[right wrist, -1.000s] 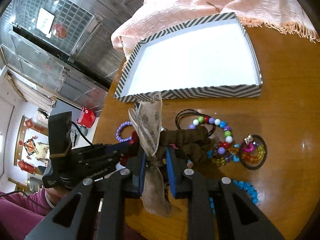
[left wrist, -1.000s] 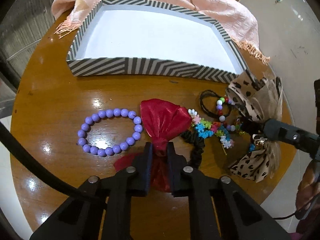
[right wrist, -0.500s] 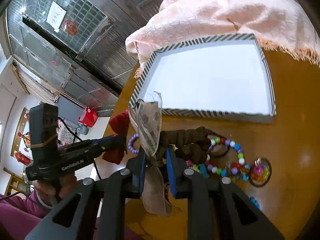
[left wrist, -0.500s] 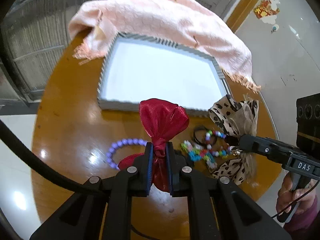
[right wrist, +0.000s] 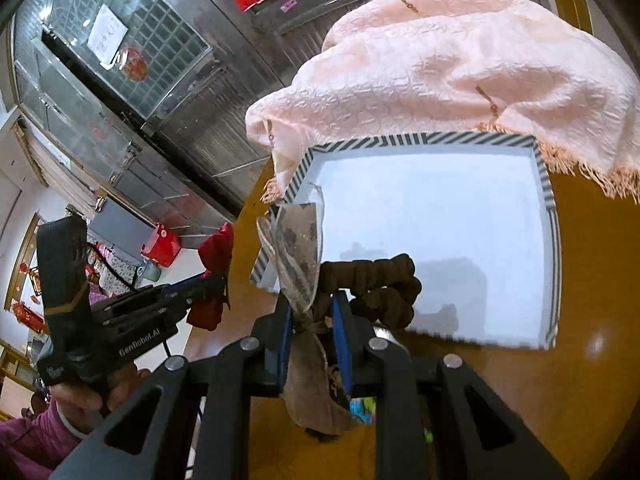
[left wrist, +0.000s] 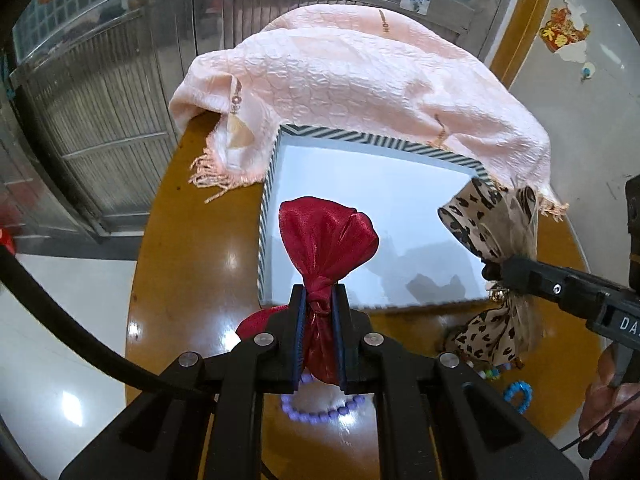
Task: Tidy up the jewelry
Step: 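Lift the red bow with left gripper while right gripper carries the leopard bow bundle over the tray, then lower both held items into the white tray and open both grippers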
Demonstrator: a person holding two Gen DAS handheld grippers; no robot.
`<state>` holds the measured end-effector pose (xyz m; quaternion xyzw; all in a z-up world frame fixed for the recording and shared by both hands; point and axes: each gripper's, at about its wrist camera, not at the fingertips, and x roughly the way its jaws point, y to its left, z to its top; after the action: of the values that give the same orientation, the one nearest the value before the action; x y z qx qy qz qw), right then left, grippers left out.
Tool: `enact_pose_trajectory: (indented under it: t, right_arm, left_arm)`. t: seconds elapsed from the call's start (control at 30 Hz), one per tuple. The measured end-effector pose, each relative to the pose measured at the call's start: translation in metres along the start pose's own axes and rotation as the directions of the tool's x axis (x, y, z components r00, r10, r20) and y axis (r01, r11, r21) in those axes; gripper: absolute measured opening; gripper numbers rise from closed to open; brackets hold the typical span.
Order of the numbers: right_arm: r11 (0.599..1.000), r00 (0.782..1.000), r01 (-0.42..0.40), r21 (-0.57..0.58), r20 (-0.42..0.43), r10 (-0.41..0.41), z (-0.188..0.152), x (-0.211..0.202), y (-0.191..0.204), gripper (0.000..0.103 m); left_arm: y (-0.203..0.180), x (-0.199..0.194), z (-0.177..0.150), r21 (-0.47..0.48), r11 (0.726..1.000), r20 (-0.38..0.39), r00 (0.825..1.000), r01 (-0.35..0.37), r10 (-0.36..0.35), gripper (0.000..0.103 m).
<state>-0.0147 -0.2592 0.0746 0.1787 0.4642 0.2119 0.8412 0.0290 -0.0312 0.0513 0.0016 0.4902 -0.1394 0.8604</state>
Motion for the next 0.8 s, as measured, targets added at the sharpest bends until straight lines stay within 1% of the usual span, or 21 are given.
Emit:
enact_pose_trajectory:
  t: [0.2,0.4,0.57,0.73,0.8]
  right_arm:
    - [1.0,1.0,0.025,0.014,0.004,-0.025,0.032,0.027,-0.005,0.02]
    - [0.998,0.999,0.038,0.053,-0.01,-0.037,0.052,0.057,-0.016,0.02]
    - [0.995,0.998,0.05,0.084,-0.039,-0.047,0.057,0.085,-0.026,0.02]
    - [0.99,0.995,0.066,0.124,-0.087,-0.055,0.055,0.116,-0.036,0.02]
    - [0.988,0.993,0.067,0.138,-0.102,-0.053,0.054,0.125,-0.038,0.02]
  left_arm:
    - [0.003,0.025,0.022,-0.01,1.0,-0.021,0.999,-0.029,0.029,0.0]
    - [0.006,0.051,0.035,-0.016,0.998,-0.051,0.997,-0.054,0.053,0.0]
    - [0.009,0.077,0.04,-0.029,0.998,-0.093,0.994,-0.06,0.057,0.0]
    - [0.009,0.098,0.04,-0.025,0.997,-0.128,0.989,-0.072,0.068,0.0]
    - [0.009,0.105,0.039,-0.03,0.997,-0.142,0.988,-0.068,0.063,0.0]
